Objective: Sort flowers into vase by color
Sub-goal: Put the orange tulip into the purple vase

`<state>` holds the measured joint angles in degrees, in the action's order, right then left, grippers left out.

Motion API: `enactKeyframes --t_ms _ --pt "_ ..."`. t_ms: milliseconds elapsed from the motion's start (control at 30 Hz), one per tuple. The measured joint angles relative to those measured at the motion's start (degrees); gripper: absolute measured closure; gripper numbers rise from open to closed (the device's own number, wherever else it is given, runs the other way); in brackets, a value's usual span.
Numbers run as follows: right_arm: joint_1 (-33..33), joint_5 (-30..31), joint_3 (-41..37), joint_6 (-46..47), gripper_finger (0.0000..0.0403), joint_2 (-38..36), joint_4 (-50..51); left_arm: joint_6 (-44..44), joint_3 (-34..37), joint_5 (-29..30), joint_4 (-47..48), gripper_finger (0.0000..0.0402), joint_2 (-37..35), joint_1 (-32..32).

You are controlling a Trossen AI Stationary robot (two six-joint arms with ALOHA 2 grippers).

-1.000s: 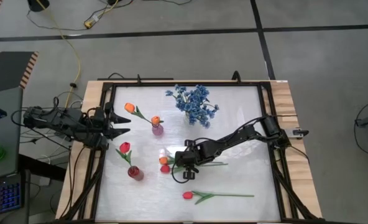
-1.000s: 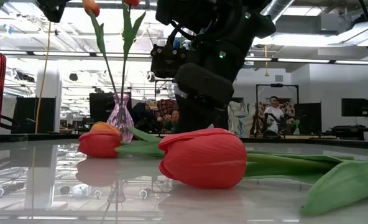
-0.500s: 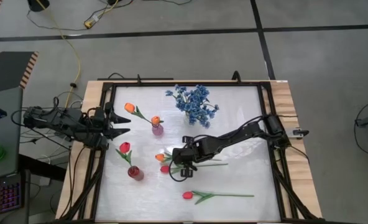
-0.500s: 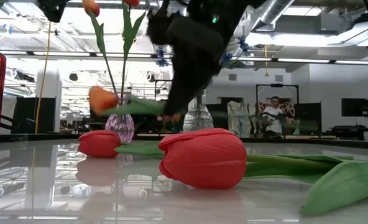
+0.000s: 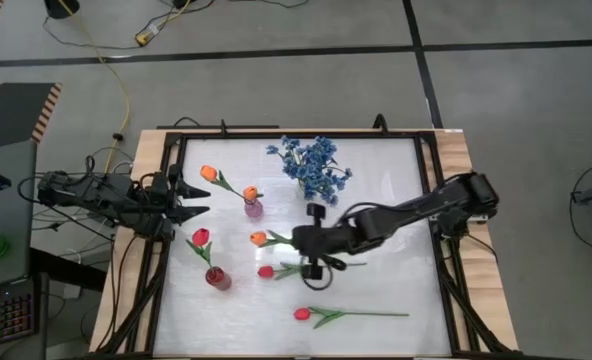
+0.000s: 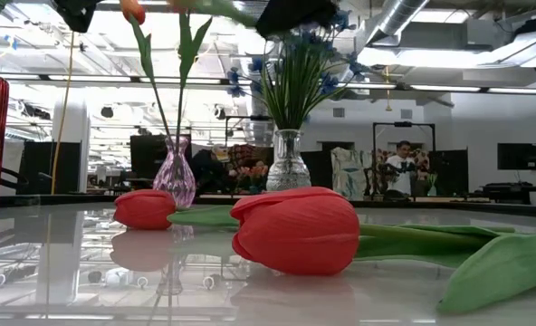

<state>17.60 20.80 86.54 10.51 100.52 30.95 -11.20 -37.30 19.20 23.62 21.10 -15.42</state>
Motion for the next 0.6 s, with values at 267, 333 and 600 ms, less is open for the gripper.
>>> enactKeyframes --t_ms 267,333,600 --pt "2.93 8.87 -13.22 -5.71 0.0356 -8.50 -26.86 0.94 0.00 0.09 -1.16 0.0235 0.01 0.01" --pt "1.89 7.89 -14.32 -8.20 0.0356 -8.98 -33.11 1.09 0.00 0.13 -2.18 0.0235 0.17 0.00" --pt "-3.53 1.24 -14.41 -12.47 0.0356 -9.09 -48.09 6.25 0.02 0.09 -10.34 0.0235 1.44 0.02"
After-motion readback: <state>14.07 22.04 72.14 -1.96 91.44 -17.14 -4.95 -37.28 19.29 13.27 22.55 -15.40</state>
